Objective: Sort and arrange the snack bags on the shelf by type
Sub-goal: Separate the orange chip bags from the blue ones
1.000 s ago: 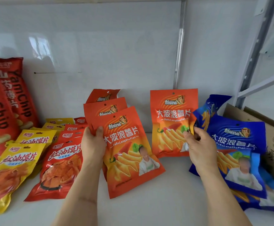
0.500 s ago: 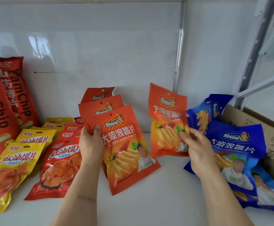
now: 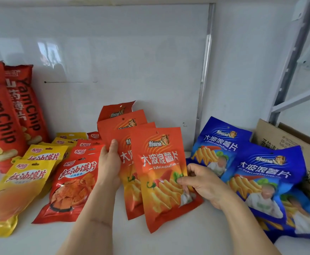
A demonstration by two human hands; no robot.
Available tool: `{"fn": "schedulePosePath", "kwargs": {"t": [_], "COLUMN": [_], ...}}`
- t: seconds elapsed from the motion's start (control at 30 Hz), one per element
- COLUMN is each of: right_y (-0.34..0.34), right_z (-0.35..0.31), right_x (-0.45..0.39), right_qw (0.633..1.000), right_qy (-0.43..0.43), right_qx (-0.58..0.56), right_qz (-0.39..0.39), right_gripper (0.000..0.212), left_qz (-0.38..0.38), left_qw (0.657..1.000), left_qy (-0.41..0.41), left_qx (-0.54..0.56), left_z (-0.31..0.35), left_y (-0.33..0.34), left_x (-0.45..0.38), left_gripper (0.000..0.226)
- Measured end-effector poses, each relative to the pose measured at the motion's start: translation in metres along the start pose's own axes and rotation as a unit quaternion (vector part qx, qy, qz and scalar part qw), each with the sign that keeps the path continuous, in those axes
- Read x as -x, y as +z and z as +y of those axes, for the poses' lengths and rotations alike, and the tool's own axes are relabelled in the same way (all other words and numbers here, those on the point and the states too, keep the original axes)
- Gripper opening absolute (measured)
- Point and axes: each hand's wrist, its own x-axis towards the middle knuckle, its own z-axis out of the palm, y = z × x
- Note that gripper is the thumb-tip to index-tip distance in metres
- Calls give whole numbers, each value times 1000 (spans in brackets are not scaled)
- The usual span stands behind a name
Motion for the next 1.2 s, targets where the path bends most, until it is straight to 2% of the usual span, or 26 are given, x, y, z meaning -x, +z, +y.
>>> {"fn": "schedulePosePath", "kwargs": {"t": [0.1,0.23,0.3,0.47,0.63,0.67,0.7,0.77,0.87,0.97,1.07,1.13,1.2], "right_y": [0,1,2,4,5,5,6,6,7,14,24,28,32], "right_z": [-2,-4,-6,-6,-6,-7,-6,-5,-9,-14,-12,-6,-3], "right_x": [0,2,3,2,2,3,2,1,3,4,-2,-6,-6], "right_qw": [1000,1000,999,999,998,998,998,999,997,997,999,991,991], "right_qy": [-4,-7,-9,-2,9,9,7,5,8,13,-5,-9,-8], "right_qx": [11,-2,-12,-8,-24,-23,-20,-9,6,9,48,131,126], "right_qz": [0,-26,-34,-50,-55,-55,-52,-53,-73,-77,-23,18,33], "right_gripper": [31,25,26,27,27,27,27,28,31,34,31,52,64], "left_qz": [-6,-23,-40,-90,-146,-154,-162,-168,-135,-112,-96,-83,-82], "left_qw": [1000,999,998,995,989,987,986,985,991,994,995,996,996], "left_qy": [8,19,22,37,30,27,27,23,11,5,3,-6,-15], "left_qx": [-3,-34,-39,-35,-23,-24,-28,-27,-14,-12,-16,-15,-13], "left_z": [0,2,4,8,9,9,10,9,8,6,5,5,6], "left_y": [0,-1,-2,-1,-4,-4,-5,-4,-4,-3,-3,-2,1], "left_x": [1,9,14,17,19,19,19,18,17,16,15,16,18], "left_gripper": [37,95,112,99,124,119,105,66,32,23,19,15,13]}}
